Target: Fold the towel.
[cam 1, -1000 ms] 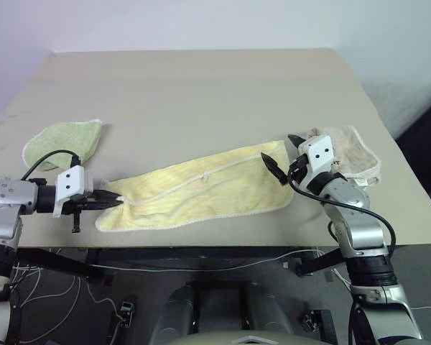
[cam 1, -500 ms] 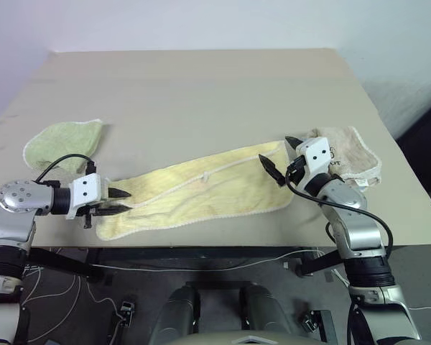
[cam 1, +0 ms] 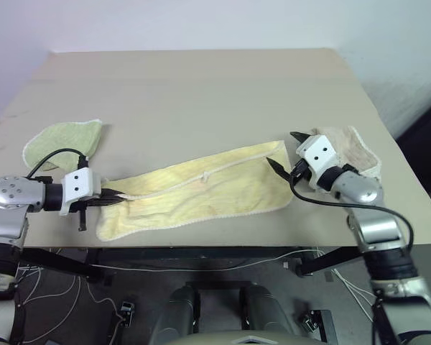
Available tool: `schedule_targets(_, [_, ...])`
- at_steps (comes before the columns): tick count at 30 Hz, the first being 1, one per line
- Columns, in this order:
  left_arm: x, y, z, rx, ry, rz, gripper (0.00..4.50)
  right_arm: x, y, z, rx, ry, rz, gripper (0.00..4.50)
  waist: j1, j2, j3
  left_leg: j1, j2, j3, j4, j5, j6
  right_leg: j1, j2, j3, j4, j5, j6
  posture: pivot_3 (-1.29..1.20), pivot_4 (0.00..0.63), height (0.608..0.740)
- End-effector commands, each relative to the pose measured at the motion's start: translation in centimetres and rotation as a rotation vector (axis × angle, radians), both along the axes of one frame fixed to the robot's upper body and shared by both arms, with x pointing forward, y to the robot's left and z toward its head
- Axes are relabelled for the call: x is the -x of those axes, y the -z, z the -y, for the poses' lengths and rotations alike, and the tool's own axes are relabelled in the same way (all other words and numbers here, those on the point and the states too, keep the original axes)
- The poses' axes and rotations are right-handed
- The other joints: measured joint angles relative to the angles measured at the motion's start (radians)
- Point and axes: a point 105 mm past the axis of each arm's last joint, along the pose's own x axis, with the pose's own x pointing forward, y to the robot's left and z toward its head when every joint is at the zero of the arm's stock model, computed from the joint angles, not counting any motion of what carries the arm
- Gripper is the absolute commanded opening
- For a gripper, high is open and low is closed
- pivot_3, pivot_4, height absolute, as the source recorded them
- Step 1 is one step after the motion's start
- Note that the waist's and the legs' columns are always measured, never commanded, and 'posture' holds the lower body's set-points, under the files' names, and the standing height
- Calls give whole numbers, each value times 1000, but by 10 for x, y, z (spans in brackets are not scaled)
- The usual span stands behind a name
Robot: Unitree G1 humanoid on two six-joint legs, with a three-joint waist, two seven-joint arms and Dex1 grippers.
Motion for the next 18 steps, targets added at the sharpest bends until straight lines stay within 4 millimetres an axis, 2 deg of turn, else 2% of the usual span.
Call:
schedule_targets(1, [3, -11, 1, 13, 6, 40, 43, -10, -11, 7, 189, -49, 53, 4500, -1, 0, 0, 0, 0, 0, 0, 0, 0, 0, 0, 0, 0, 0, 0, 0, 150, 740])
schedule_targets(8, [5, -5, -3, 27, -30, 42, 43, -36, -5, 16, 467, -93, 100, 4500, -1, 0, 0, 0, 0, 0, 0, 0, 0, -1, 0, 0, 0, 0, 0, 0, 150, 740])
schedule_targets(13, [8, -3, -5, 35, -49, 50, 43, -51, 0, 16, 599, -98, 148, 4500, -1, 0, 0, 0, 0, 1, 0, 0, 0, -1, 0, 1, 0, 0, 0, 0, 150, 740])
schedule_targets(18, [11, 1, -5, 43, -57, 51, 43, -62, -1, 16, 654, -67, 201, 4500, -2, 0, 0, 0, 0, 1, 0, 0, 0, -1, 0, 1, 0, 0, 0, 0, 150, 740])
